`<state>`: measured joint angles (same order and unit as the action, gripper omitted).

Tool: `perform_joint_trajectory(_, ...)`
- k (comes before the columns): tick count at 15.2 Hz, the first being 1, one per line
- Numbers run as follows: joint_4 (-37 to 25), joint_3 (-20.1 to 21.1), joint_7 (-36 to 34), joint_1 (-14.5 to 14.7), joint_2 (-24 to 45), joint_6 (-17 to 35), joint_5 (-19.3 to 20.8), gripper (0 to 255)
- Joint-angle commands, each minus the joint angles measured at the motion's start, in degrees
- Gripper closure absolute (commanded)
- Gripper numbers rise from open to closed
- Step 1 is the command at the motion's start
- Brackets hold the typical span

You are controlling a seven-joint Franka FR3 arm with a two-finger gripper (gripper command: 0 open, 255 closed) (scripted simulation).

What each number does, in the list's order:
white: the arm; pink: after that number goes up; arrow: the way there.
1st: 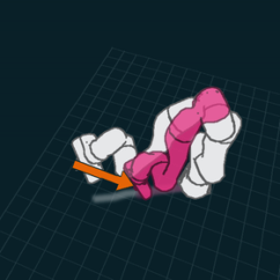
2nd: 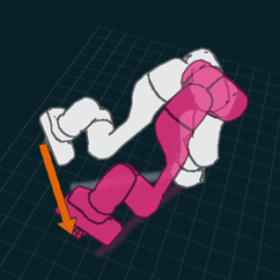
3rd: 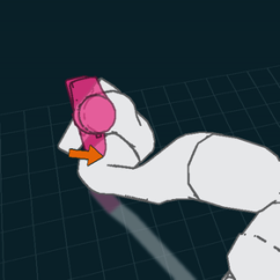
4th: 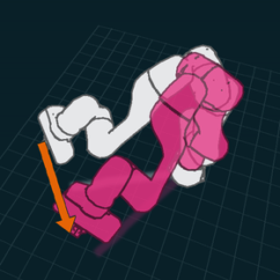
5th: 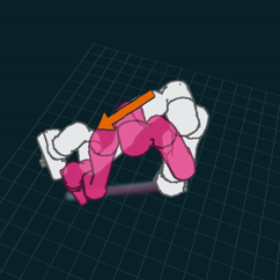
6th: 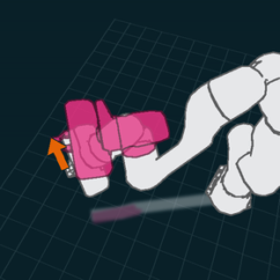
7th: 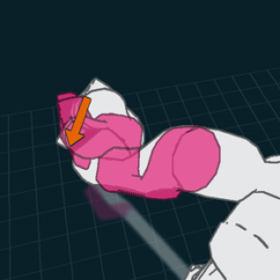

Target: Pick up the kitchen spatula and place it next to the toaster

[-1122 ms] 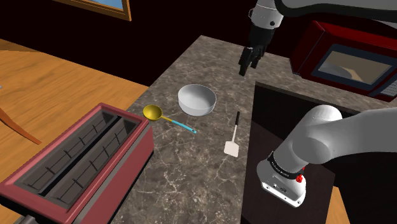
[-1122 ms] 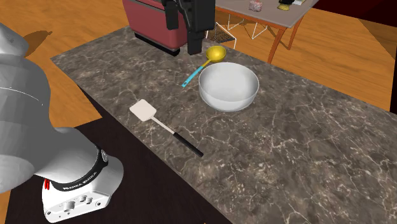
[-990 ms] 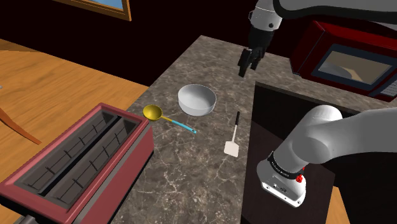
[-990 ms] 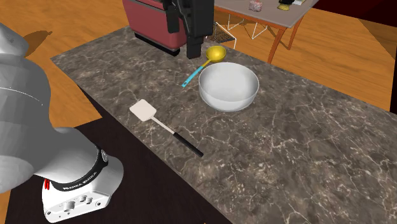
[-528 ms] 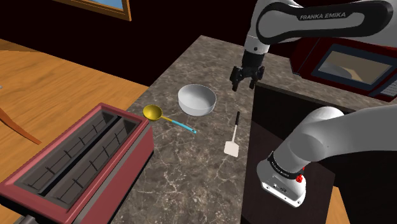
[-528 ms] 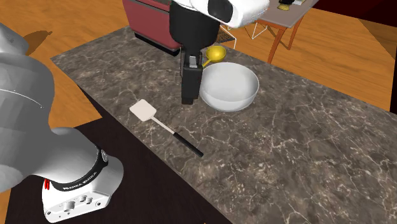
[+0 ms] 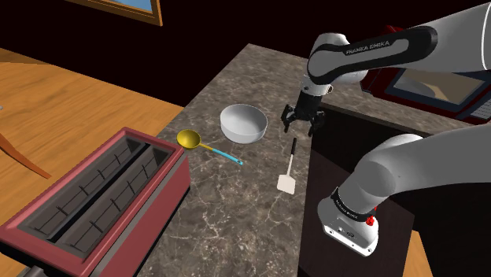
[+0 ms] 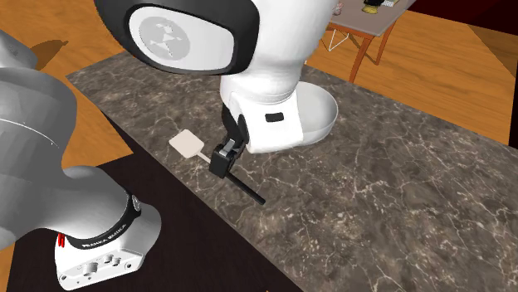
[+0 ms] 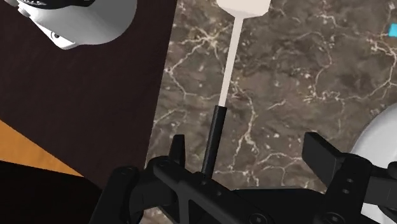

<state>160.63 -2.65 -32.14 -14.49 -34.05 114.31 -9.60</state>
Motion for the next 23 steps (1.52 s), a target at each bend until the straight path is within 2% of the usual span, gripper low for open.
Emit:
perform_joint_trajectory(1, 2.91, -0.23, -4.12, -1.44, 2.13, 4.07, -2.16, 0)
perform_joint_trajectory(3, 5.16, -0.30, -7.09, -2.17, 3.67, 7.19, -4.18, 0)
perform_joint_trajectory(10, 8.45, 0.22, -6.02, -0.41, 7.74, 14.61, -6.69, 0)
perform_joint_trajectory(18, 8.68, 0.26, -5.90, -0.24, 8.14, 15.23, -6.93, 0)
perform_joint_trajectory(19, 8.68, 0.26, -5.90, -0.24, 8.14, 15.23, -6.93, 255)
perform_joint_trajectory(23, 8.69, 0.22, -5.86, -0.28, 8.14, 15.24, -6.89, 255)
